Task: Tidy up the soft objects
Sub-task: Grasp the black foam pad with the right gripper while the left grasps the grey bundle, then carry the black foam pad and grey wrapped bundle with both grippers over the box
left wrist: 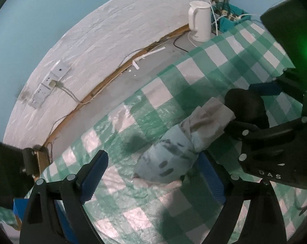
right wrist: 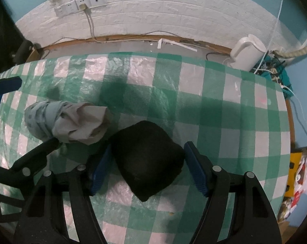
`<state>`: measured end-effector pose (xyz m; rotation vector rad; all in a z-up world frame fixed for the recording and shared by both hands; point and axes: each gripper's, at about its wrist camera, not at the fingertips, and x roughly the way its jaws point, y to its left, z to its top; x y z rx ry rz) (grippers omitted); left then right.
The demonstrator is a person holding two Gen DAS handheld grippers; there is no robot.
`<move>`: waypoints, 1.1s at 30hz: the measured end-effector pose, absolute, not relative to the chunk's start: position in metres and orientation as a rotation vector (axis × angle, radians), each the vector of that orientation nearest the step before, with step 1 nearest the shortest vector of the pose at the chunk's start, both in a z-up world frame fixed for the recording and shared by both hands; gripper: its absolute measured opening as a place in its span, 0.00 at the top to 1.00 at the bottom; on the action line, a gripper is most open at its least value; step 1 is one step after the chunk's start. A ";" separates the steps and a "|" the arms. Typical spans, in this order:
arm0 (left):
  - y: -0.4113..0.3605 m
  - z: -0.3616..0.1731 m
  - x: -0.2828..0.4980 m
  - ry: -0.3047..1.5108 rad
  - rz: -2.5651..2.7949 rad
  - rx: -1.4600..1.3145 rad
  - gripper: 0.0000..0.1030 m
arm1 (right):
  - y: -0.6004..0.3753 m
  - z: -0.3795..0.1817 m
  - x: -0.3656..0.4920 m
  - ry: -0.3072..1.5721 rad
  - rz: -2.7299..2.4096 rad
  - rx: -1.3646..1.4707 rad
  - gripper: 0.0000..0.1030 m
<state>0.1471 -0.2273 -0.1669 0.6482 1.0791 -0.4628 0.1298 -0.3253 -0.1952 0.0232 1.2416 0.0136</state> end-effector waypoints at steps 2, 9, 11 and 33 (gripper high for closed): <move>-0.232 -0.170 0.148 1.088 -0.476 0.658 0.11 | -0.330 -0.197 0.128 1.240 0.015 0.049 0.43; -0.243 -0.179 0.148 1.083 -0.495 0.656 0.18 | -0.337 -0.191 0.123 1.230 0.005 0.079 0.61; -0.244 -0.181 0.148 1.088 -0.490 0.654 0.33 | -0.335 -0.189 0.121 1.237 0.006 0.070 0.63; -0.211 -0.164 0.130 1.129 -0.461 0.539 0.61 | -0.324 -0.159 0.094 1.216 0.001 0.063 0.63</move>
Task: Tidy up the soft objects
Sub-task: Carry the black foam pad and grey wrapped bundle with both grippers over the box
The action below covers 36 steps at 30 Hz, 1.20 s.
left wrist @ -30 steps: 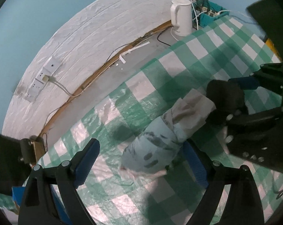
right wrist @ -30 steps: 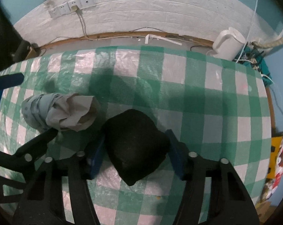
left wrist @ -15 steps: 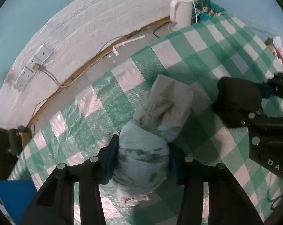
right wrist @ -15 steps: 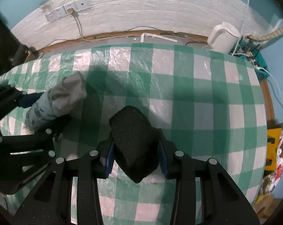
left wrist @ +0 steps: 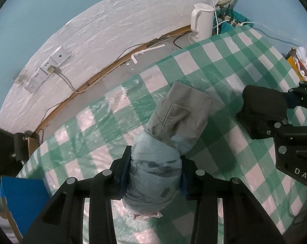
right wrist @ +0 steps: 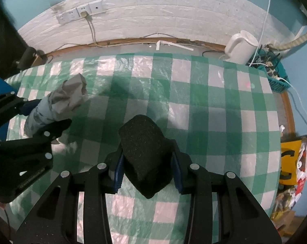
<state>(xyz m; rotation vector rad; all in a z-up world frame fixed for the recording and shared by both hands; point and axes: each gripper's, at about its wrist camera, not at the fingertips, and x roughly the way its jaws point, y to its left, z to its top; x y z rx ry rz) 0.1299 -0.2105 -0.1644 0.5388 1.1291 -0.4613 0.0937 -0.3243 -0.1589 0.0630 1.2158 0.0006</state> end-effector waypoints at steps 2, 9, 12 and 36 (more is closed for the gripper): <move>-0.206 -0.157 0.125 1.121 -0.454 0.532 0.61 | -0.322 -0.154 0.090 1.210 0.004 0.066 0.63; -0.194 -0.134 0.106 1.091 -0.438 0.532 0.61 | -0.307 -0.131 0.074 1.184 0.022 0.045 0.63; -0.189 -0.126 0.098 1.079 -0.429 0.538 0.61 | -0.302 -0.121 0.066 1.173 0.025 0.042 0.63; -0.118 -0.065 0.046 1.050 -0.299 0.427 0.61 | -0.247 -0.060 0.028 1.085 0.129 -0.021 0.63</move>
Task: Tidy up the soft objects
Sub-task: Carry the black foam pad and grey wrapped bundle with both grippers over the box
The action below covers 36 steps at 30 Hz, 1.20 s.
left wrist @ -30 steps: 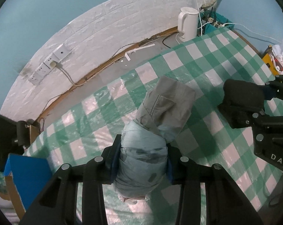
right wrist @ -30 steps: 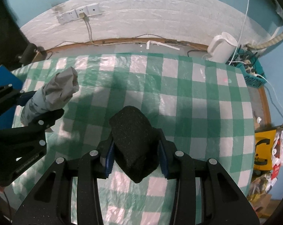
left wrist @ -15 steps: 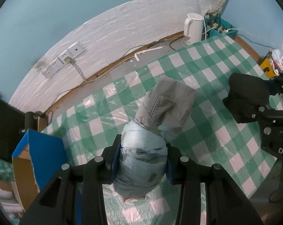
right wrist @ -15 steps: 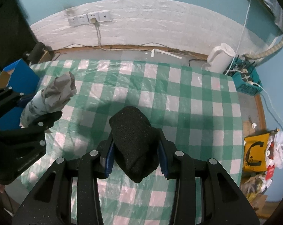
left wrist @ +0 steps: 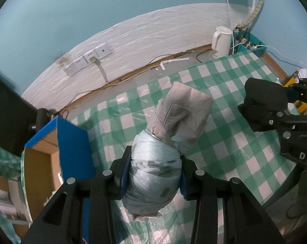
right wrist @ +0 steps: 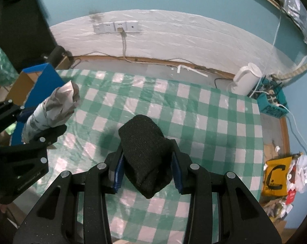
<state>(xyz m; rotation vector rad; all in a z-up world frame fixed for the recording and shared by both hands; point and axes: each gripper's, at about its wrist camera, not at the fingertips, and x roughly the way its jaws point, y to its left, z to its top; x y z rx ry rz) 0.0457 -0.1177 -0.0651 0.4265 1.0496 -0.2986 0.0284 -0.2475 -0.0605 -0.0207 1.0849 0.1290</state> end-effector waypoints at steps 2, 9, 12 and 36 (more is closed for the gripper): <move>-0.111 -0.063 0.043 1.050 -0.289 0.419 0.61 | -0.246 -0.058 0.027 1.082 0.156 -0.005 0.63; -0.080 -0.060 0.038 1.057 -0.235 0.385 0.61 | -0.222 -0.047 0.023 1.062 0.200 -0.030 0.63; -0.065 -0.055 0.035 1.054 -0.207 0.361 0.61 | -0.210 -0.040 0.023 1.048 0.221 -0.044 0.63; 0.073 -0.036 0.033 1.028 -0.008 0.162 0.61 | -0.089 -0.029 0.042 1.024 0.381 -0.116 0.63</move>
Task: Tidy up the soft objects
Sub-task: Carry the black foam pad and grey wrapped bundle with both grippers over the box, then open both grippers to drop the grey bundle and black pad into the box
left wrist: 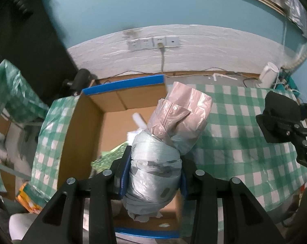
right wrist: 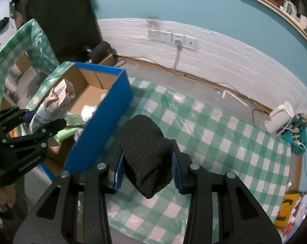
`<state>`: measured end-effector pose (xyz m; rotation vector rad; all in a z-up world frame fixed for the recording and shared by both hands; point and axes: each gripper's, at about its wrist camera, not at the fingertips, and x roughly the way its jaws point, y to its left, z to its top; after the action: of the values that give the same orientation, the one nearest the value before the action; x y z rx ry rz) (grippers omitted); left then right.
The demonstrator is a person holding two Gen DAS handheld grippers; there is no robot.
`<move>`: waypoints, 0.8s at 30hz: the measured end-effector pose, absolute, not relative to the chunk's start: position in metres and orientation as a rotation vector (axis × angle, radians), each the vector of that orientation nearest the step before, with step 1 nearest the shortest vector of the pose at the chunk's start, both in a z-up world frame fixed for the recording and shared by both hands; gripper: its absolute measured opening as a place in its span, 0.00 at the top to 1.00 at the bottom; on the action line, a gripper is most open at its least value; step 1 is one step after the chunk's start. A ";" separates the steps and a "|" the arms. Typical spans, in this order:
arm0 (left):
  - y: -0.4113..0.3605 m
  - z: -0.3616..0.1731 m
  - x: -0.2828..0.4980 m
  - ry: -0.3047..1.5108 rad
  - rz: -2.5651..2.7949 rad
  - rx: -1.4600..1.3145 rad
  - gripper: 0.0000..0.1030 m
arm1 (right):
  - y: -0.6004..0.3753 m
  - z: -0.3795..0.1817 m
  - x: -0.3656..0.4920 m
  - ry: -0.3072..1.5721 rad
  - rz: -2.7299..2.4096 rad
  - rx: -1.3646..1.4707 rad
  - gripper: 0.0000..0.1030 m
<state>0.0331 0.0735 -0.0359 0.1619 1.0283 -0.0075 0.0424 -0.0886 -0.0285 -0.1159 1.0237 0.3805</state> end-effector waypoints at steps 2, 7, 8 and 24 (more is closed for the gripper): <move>0.085 -0.036 0.033 1.027 0.009 0.146 0.61 | -0.078 -0.029 0.044 1.025 0.393 -0.121 0.63; 0.111 -0.039 0.033 1.034 0.051 0.116 0.61 | -0.049 -0.032 0.050 1.035 0.425 -0.141 0.63; 0.117 -0.040 0.033 1.037 0.059 0.112 0.61 | -0.046 -0.032 0.051 1.036 0.430 -0.143 0.63; 0.167 -0.060 0.033 1.080 0.099 0.040 0.61 | 0.032 -0.046 0.066 1.070 0.521 -0.187 0.62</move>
<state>0.0333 0.1667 -0.0600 0.0401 1.0798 0.0987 0.0657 0.0320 -0.0457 -0.1870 1.0699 0.5212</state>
